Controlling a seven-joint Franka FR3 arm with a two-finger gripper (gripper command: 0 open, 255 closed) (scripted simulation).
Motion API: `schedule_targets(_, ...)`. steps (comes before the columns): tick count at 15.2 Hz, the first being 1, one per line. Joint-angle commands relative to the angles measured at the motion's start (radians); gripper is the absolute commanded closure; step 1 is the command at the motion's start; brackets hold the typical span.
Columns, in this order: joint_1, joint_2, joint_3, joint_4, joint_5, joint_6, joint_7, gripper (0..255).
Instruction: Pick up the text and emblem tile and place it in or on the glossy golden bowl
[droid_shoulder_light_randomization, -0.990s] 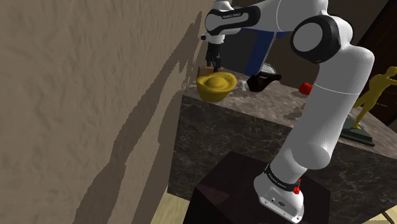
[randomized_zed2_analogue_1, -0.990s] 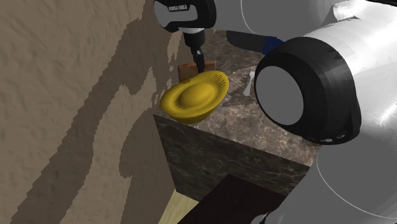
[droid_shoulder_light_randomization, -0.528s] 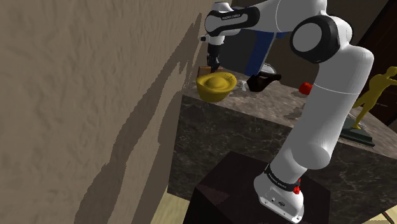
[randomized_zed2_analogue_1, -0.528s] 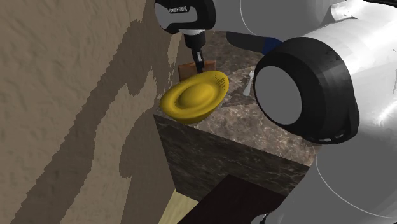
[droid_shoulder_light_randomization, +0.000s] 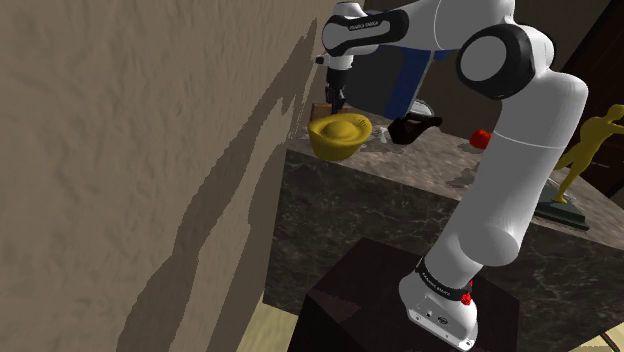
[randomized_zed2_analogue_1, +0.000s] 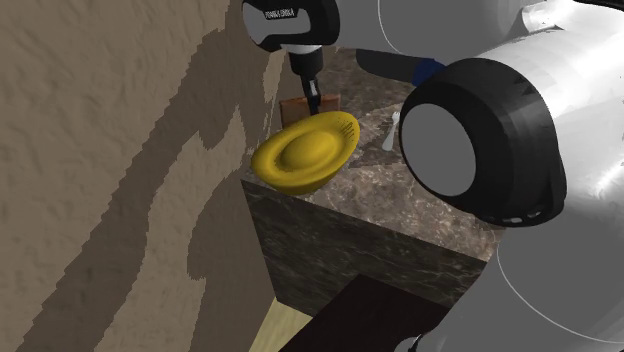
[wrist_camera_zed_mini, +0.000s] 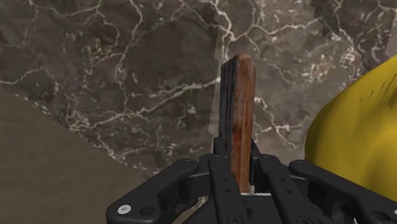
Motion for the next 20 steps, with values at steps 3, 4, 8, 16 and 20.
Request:
schedule_targets(3,0.000,-0.004,0.000,0.041,-0.001,-0.047,-0.003,255)
schedule_targets(4,0.000,-0.005,0.000,0.054,-0.001,-0.060,-0.004,255)
schedule_targets(8,-0.001,-0.005,-0.001,0.108,-0.001,-0.113,-0.008,255)
schedule_targets(16,-0.007,0.009,-0.004,0.232,0.005,-0.225,-0.021,255)
schedule_targets(20,-0.012,0.023,-0.006,0.305,0.010,-0.284,-0.029,255)
